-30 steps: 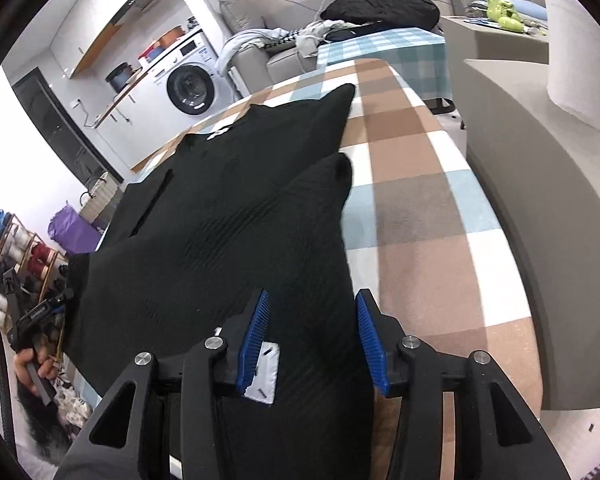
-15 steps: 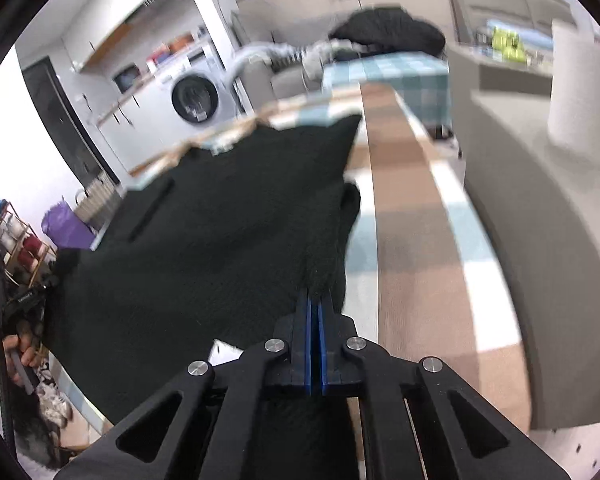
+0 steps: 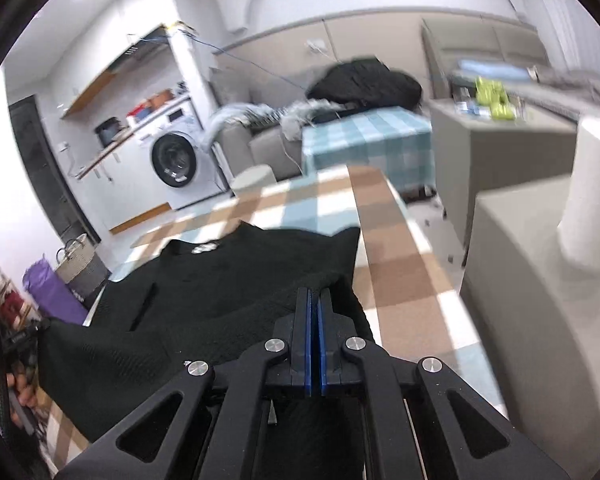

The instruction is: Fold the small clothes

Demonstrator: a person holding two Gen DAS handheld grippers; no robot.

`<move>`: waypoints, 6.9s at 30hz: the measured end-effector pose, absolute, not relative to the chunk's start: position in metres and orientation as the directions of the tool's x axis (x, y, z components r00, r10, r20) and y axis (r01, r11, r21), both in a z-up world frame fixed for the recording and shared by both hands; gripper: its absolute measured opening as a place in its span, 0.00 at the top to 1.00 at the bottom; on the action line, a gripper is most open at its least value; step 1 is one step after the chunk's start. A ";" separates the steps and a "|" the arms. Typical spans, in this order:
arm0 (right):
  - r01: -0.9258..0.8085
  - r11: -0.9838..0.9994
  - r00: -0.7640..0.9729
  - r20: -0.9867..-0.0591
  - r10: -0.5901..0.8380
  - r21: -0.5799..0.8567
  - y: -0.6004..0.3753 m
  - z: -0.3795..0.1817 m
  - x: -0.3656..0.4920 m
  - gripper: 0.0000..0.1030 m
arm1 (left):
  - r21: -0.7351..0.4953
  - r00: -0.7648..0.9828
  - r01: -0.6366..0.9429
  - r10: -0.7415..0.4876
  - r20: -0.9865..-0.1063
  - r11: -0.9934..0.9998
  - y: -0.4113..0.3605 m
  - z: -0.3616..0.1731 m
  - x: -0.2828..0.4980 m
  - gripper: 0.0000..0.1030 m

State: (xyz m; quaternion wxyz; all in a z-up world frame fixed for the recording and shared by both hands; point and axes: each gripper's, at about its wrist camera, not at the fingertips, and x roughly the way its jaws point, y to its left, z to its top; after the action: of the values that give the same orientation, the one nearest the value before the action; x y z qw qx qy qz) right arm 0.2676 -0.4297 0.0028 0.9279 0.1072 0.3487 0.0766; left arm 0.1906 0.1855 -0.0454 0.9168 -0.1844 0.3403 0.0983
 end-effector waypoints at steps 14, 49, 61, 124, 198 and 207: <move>-0.104 0.927 0.571 -0.742 0.351 0.359 -0.445 -0.055 0.266 0.68 | -0.300 0.671 -0.328 -0.002 -0.741 0.896 0.185 -0.108 0.180 0.80; -0.156 0.938 0.516 -0.784 0.344 0.309 -0.432 -0.061 0.233 0.69 | -0.250 0.645 -0.235 -0.042 -0.763 0.939 0.130 -0.111 0.127 0.72; -0.180 0.917 0.579 -0.716 0.391 0.355 -0.456 -0.034 0.208 0.65 | -0.262 0.710 -0.215 -0.034 -0.703 0.941 0.129 -0.072 0.083 0.71; -0.023 0.953 0.620 -0.744 0.251 0.302 -0.441 -0.039 0.309 0.83 | -0.301 0.677 -0.366 0.030 -0.735 0.880 0.180 -0.090 0.233 0.76; -0.067 0.966 0.607 -0.758 0.238 0.250 -0.456 -0.040 0.172 0.86 | -0.201 0.676 -0.267 0.034 -0.736 0.942 0.126 -0.085 0.086 0.86; -0.300 0.922 0.566 -0.733 0.378 0.244 -0.376 -0.032 0.181 0.79 | -0.185 0.729 -0.145 -0.021 -0.684 0.972 0.078 -0.062 0.091 0.58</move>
State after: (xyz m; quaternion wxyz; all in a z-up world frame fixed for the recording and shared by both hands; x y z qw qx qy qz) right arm 0.1812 -0.3758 -0.0323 0.8836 0.0458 0.4246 0.1919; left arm 0.0915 0.0777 -0.0624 0.9228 -0.1134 0.3666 0.0337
